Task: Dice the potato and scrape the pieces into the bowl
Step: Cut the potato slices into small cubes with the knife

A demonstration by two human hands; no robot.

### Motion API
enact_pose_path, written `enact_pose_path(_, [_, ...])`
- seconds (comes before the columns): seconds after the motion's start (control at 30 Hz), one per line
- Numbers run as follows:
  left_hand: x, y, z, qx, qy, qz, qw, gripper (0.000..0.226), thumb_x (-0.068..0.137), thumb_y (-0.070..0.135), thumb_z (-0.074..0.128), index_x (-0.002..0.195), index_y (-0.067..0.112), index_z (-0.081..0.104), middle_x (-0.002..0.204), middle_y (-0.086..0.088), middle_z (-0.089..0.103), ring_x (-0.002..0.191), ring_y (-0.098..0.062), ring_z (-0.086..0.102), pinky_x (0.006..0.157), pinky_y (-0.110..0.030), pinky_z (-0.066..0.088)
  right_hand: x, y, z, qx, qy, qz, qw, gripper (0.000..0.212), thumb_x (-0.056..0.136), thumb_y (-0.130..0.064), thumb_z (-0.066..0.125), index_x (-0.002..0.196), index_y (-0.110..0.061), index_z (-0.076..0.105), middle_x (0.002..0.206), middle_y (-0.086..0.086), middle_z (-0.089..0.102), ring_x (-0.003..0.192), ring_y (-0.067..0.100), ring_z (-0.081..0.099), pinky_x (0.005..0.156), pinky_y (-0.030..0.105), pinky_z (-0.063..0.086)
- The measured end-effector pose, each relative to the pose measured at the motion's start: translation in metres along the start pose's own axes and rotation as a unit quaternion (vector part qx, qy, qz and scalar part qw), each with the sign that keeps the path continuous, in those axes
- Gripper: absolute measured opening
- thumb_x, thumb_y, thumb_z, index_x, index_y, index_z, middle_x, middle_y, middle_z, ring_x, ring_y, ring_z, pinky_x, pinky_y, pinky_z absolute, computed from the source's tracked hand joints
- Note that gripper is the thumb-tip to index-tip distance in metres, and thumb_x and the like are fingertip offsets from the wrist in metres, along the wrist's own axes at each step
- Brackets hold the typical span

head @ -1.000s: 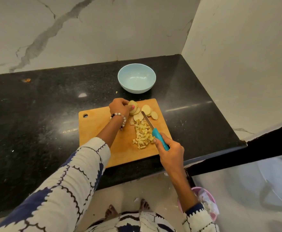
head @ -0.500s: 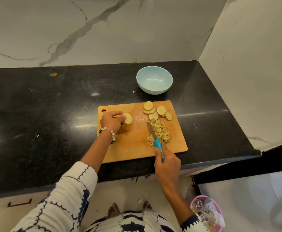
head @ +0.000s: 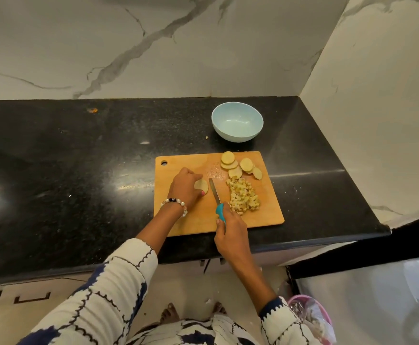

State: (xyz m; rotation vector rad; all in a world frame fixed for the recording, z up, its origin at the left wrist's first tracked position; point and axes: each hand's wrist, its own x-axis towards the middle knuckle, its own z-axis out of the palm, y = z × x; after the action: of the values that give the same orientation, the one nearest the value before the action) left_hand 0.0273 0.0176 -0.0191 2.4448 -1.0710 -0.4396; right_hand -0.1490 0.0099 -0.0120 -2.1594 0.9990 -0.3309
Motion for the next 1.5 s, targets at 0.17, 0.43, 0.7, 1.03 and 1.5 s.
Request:
enact_pose_path(0.17, [0.002, -0.001, 0.0, 0.029, -0.004, 0.025, 0.999, 0.055, 0.08, 0.027, 0.071, 0.131, 0.017, 0.053, 0.126, -0.001, 0.049, 0.113, -0.019, 0.049, 0.092, -0.027, 0.041, 0.005, -0.008, 0.009, -0.067, 0.01, -0.016, 0.998, 0.052, 0.1, -0.021, 0.037, 0.148, -0.008, 0.023, 0.114, 0.009, 0.049, 0.091, 0.016, 0.049, 0.075, 0.031, 0.045])
enact_pose_path(0.43, [0.002, -0.002, 0.001, 0.031, 0.0, 0.039, 0.999, 0.053, 0.08, 0.027, 0.071, 0.13, 0.016, 0.054, 0.123, 0.0, 0.051, 0.111, -0.018, 0.049, 0.09, -0.027, 0.043, 0.005, -0.015, 0.014, -0.161, -0.023, -0.007, 0.987, 0.054, 0.101, -0.021, 0.032, 0.15, -0.009, 0.013, 0.125, 0.012, 0.045, 0.088, 0.02, 0.052, 0.066, 0.026, 0.033])
enact_pose_path(0.7, [0.003, 0.0, 0.0, 0.044, 0.005, 0.042, 0.998, 0.052, 0.081, 0.029, 0.069, 0.129, 0.017, 0.055, 0.123, -0.001, 0.051, 0.11, -0.019, 0.05, 0.086, -0.026, 0.042, 0.007, -0.028, 0.013, -0.236, -0.087, 0.01, 0.968, 0.067, 0.095, -0.009, 0.035, 0.149, -0.004, -0.005, 0.148, 0.02, 0.023, 0.101, 0.031, 0.054, 0.08, 0.033, 0.043])
enact_pose_path(1.03, [0.002, -0.002, 0.004, 0.017, 0.02, 0.023, 0.999, 0.05, 0.079, 0.027, 0.071, 0.126, 0.017, 0.058, 0.123, 0.0, 0.053, 0.109, -0.019, 0.051, 0.087, -0.028, 0.043, -0.038, -0.025, -0.007, -0.238, -0.12, 0.031, 0.963, 0.064, 0.097, -0.012, 0.032, 0.15, -0.006, -0.004, 0.138, 0.014, 0.033, 0.095, 0.028, 0.054, 0.067, 0.029, 0.031])
enact_pose_path(1.5, [0.004, -0.002, 0.006, 0.006, 0.022, -0.013, 1.0, 0.047, 0.08, 0.025, 0.071, 0.124, 0.013, 0.059, 0.124, 0.001, 0.056, 0.112, -0.017, 0.053, 0.092, -0.026, 0.044, 0.013, -0.038, 0.001, -0.209, -0.085, 0.01, 0.974, 0.062, 0.094, -0.008, 0.034, 0.15, -0.004, 0.006, 0.128, 0.019, 0.043, 0.098, 0.03, 0.052, 0.071, 0.029, 0.033])
